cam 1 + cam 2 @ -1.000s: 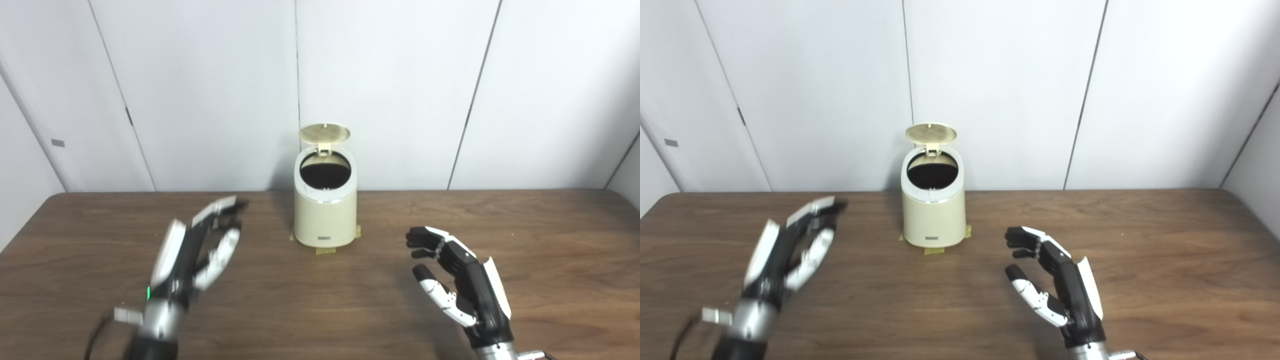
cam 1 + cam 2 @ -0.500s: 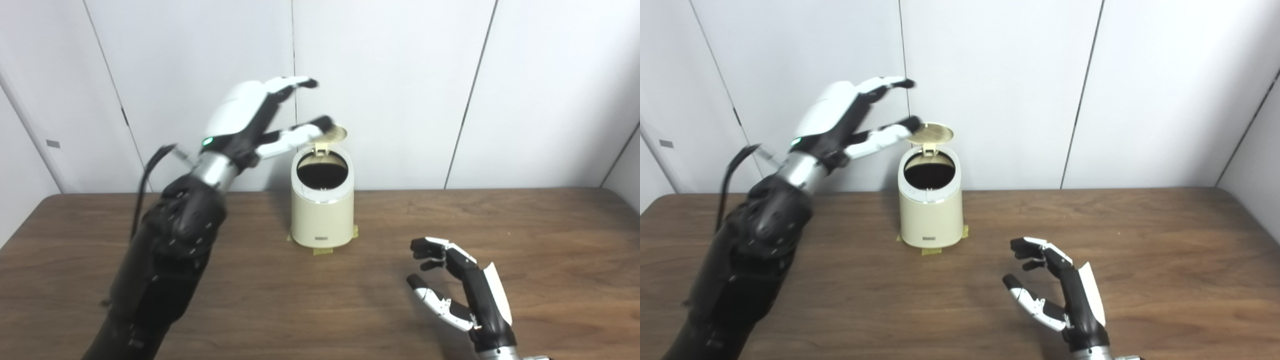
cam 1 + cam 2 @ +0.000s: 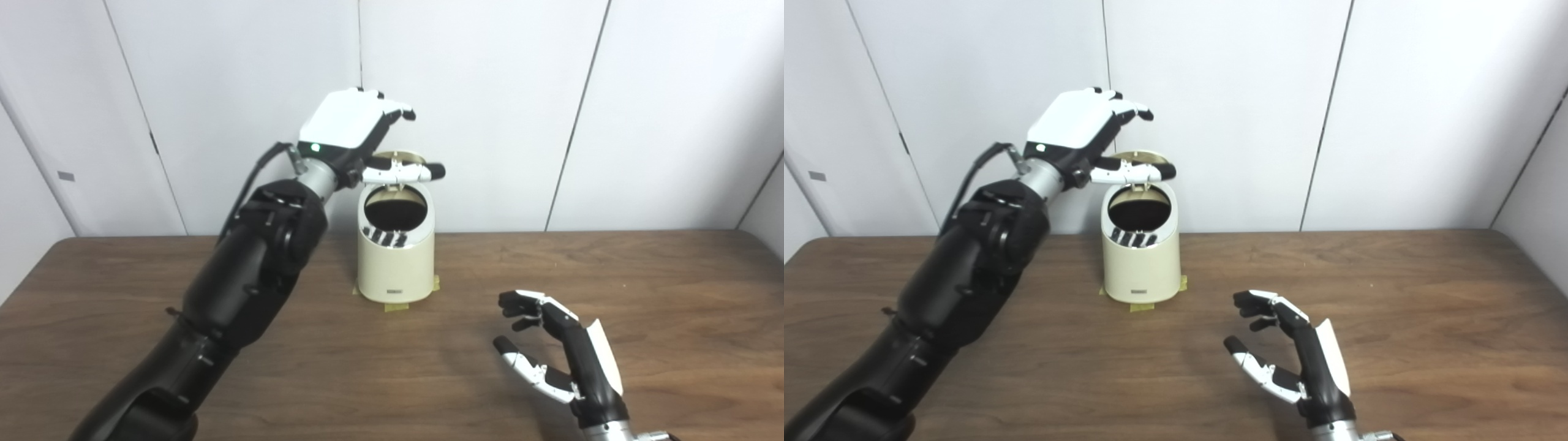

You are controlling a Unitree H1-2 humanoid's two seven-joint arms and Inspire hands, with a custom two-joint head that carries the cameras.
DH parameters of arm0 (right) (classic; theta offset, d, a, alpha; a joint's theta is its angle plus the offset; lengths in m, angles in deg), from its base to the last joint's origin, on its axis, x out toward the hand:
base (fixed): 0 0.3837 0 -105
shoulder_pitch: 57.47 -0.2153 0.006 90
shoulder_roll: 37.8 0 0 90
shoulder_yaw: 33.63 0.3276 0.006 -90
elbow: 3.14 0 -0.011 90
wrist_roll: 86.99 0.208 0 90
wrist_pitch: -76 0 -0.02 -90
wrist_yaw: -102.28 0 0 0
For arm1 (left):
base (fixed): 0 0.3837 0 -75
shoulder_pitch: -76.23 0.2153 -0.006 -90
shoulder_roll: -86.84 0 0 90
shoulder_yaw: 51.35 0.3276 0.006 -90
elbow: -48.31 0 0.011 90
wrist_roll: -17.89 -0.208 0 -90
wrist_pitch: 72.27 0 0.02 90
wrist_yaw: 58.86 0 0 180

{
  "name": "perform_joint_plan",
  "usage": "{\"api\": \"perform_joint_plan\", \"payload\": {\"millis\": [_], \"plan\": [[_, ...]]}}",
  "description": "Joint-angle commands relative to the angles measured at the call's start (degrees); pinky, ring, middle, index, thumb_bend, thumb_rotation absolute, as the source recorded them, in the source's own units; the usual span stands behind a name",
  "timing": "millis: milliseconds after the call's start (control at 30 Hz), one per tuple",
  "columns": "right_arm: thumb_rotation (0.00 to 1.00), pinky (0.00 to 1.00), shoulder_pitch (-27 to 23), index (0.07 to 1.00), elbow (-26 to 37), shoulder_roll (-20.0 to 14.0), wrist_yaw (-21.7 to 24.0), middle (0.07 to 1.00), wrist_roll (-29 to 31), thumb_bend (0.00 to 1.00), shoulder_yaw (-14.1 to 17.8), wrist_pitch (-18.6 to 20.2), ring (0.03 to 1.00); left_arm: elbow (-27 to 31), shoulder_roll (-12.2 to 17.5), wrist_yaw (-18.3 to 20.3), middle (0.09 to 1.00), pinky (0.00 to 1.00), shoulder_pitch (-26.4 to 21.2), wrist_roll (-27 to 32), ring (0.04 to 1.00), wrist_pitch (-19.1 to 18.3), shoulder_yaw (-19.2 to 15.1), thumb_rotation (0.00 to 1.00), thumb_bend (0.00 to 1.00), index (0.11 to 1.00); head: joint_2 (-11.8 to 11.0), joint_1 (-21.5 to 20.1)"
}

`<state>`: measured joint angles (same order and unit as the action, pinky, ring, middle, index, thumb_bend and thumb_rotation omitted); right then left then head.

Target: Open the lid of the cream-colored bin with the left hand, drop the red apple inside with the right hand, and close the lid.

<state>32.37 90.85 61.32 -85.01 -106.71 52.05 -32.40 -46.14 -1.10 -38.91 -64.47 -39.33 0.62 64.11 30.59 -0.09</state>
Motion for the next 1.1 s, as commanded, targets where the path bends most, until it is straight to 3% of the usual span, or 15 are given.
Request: {"api": "perform_joint_plan", "payload": {"millis": [0,167,667,933,1067], "plan": [[0.3,0.52,-0.44,0.674,-2.87,-0.14,-0.96,0.676,-1.53,0.23,-0.03,-1.97,0.643,-0.65,0.43,-2.85,0.854,1.0,-3.97,-2.61,0.965,0.24,-0.53,0.94,0.86,0.824,0.05,0.04],[0.31,0.52,-0.42,0.676,-2.72,-0.15,-0.85,0.677,-2.05,0.24,-0.18,-1.68,0.643,-2.29,0.17,-2.7,0.86,1.0,-3.71,-3.52,0.973,0.59,-0.58,0.98,0.88,0.828,0.04,-0.02],[0.34,0.52,-0.33,0.684,-1.94,0.34,-0.21,0.682,-1.86,0.26,-0.33,0.37,0.648,0.58,-0.39,0.24,0.873,1.0,-0.61,-4.27,0.964,0.27,-0.46,1.0,0.9,0.83,0.35,-0.53],[0.34,0.51,-0.55,0.684,-2.25,0.29,-0.5,0.678,-2.48,0.26,-0.47,0.67,0.644,1.56,-1.01,-0.84,0.85,1.0,2.5,-4.18,0.948,1.81,-0.23,1.0,0.92,0.815,0.46,-0.94],[0.33,0.47,-0.78,0.682,-2.57,0.33,-0.5,0.671,-2.26,0.26,-0.46,0.24,0.617,2.27,-1.01,2.41,0.851,1.0,4.48,-3.97,0.945,1.66,0.14,1.0,0.91,0.812,0.31,-1.16]]}}
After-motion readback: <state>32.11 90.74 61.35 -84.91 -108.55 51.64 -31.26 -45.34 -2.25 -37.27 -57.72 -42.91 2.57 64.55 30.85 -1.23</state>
